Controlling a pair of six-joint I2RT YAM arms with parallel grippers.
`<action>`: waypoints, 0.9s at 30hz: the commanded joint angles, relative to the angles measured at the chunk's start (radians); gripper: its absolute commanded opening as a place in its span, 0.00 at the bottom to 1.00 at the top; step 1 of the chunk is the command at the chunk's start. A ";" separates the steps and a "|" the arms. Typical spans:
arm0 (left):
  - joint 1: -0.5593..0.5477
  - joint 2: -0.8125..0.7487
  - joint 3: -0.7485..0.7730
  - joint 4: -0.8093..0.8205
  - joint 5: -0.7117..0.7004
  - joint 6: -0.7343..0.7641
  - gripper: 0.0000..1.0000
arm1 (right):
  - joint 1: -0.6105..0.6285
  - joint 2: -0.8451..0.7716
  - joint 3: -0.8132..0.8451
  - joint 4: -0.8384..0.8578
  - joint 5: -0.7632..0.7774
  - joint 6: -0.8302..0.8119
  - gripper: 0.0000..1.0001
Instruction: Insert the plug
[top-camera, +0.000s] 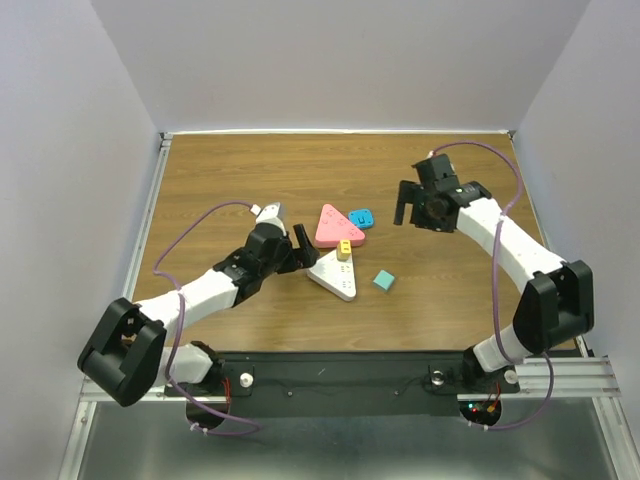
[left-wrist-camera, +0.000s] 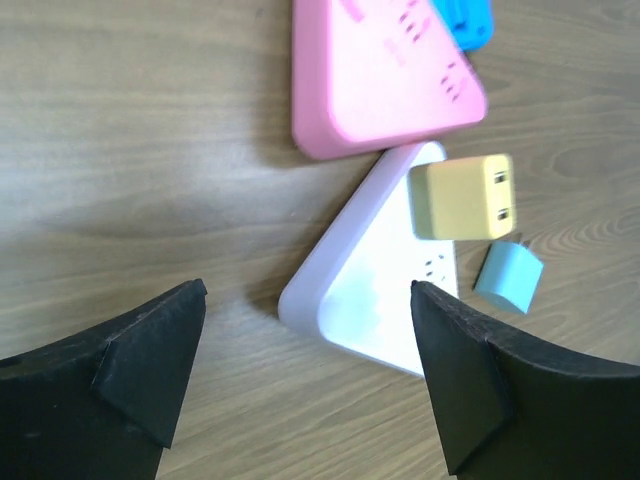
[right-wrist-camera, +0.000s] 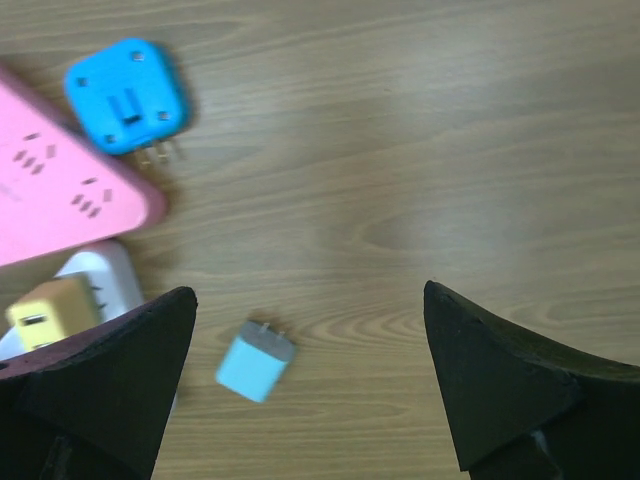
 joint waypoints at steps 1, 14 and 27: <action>-0.045 -0.066 0.083 -0.038 -0.097 0.100 0.95 | -0.052 -0.106 -0.076 0.107 -0.030 0.010 1.00; -0.398 0.305 0.487 -0.016 -0.118 0.438 0.94 | -0.230 -0.278 -0.222 0.206 -0.101 0.024 1.00; -0.437 0.613 0.721 -0.160 -0.157 0.487 0.94 | -0.310 -0.339 -0.282 0.229 -0.179 0.010 1.00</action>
